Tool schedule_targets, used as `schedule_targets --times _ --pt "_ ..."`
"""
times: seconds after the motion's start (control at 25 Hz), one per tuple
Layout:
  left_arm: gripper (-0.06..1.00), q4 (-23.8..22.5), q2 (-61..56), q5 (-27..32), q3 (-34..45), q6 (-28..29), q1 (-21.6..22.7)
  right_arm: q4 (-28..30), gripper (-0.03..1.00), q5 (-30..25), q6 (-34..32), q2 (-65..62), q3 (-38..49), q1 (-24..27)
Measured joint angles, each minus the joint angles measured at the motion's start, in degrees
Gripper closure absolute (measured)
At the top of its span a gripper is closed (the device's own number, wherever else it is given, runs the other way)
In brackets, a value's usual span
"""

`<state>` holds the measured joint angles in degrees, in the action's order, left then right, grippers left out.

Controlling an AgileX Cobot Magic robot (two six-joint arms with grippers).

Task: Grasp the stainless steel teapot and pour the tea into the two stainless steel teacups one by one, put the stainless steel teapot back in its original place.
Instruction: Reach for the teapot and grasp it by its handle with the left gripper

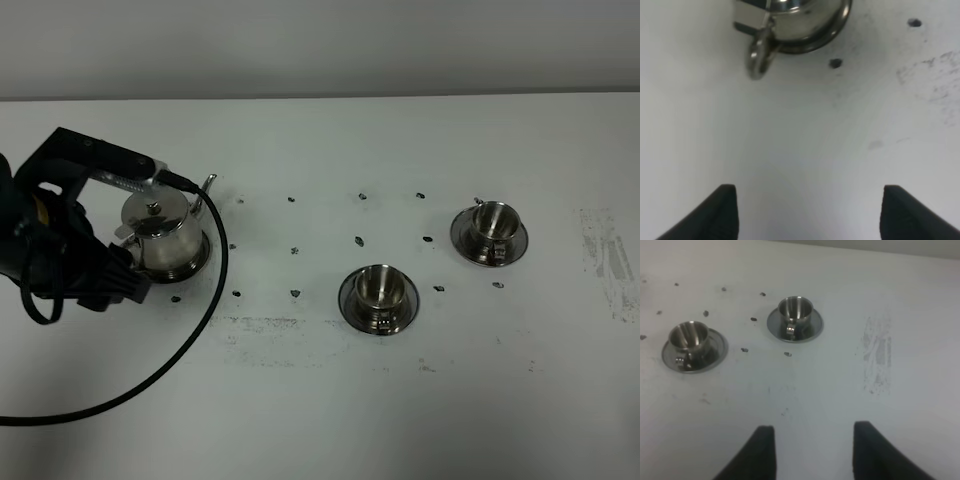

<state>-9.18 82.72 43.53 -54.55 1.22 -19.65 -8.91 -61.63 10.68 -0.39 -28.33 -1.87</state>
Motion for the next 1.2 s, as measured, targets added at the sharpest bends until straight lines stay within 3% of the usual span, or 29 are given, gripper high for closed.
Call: schedule_targets --times 0.28,0.52,0.76,0.92,1.04,1.2 --pt "0.36 0.5 0.0 3.9 -3.8 -11.0 5.9 0.0 0.59 0.0 0.0 0.0 0.0 0.0" --pt "0.39 5.4 0.0 4.1 -4.1 -22.1 10.2 0.0 0.59 0.0 0.0 0.0 0.0 0.0" --pt "0.39 7.1 1.6 -2.0 -4.1 -24.9 12.6 0.0 0.59 0.0 0.0 0.0 0.0 0.0" --pt "0.39 8.8 3.5 -7.9 -4.1 -30.8 12.6 0.0 0.59 0.0 0.0 0.0 0.0 0.0" --pt "0.39 11.8 5.4 -8.3 -4.1 -34.4 12.6 0.0 0.59 0.0 0.0 0.0 0.0 0.0" --pt "0.39 13.1 9.1 -6.5 -5.5 -34.3 12.6 0.0 0.59 0.0 0.0 0.0 0.0 0.0"
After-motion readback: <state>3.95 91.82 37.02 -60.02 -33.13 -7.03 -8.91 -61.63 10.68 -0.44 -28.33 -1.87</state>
